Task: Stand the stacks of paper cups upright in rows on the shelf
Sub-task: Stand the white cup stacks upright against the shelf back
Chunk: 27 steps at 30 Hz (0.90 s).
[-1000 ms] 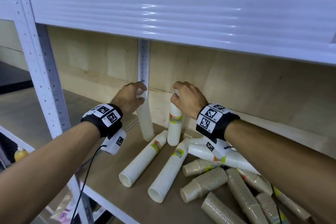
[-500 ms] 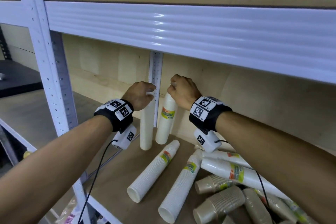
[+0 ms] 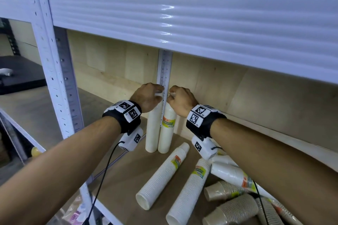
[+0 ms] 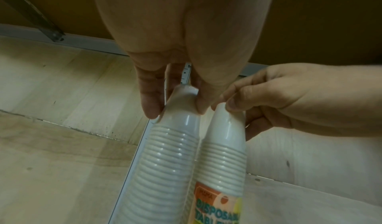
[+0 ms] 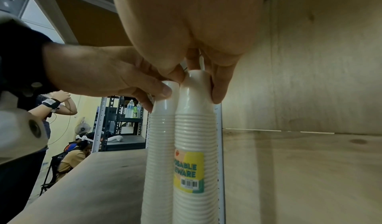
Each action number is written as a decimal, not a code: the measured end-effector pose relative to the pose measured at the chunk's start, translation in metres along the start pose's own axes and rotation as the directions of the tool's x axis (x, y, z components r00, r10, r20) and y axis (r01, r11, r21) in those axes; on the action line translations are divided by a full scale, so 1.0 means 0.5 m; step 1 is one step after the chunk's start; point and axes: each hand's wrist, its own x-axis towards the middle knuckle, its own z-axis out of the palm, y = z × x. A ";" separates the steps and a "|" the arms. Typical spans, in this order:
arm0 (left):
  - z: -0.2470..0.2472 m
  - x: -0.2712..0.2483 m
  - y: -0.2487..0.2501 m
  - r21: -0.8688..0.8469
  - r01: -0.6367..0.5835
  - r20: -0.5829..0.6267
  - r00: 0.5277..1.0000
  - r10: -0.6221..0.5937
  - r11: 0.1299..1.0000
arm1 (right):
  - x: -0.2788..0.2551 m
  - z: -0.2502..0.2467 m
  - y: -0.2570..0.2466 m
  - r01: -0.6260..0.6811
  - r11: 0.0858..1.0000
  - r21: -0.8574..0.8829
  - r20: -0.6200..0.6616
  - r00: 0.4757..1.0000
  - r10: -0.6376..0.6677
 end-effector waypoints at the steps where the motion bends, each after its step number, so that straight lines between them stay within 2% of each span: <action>1: 0.001 0.001 0.000 -0.001 0.002 0.003 1.000 -0.002 1.000 | 0.003 0.001 0.001 0.000 1.000 0.005 0.005 1.000 0.000; 7: 0.001 0.009 0.001 -0.047 0.024 0.059 0.998 -0.021 0.999 | 0.009 -0.001 0.012 0.016 0.999 0.034 0.065 0.998 -0.018; 13: -0.002 0.015 -0.005 0.019 0.008 0.004 1.000 -0.008 1.000 | 0.012 -0.001 0.010 0.035 0.999 0.041 0.079 0.996 -0.038; 27: -0.025 0.005 0.005 0.029 0.007 0.043 0.999 -0.008 1.000 | 0.012 -0.028 -0.002 0.034 0.999 0.002 0.120 0.992 -0.034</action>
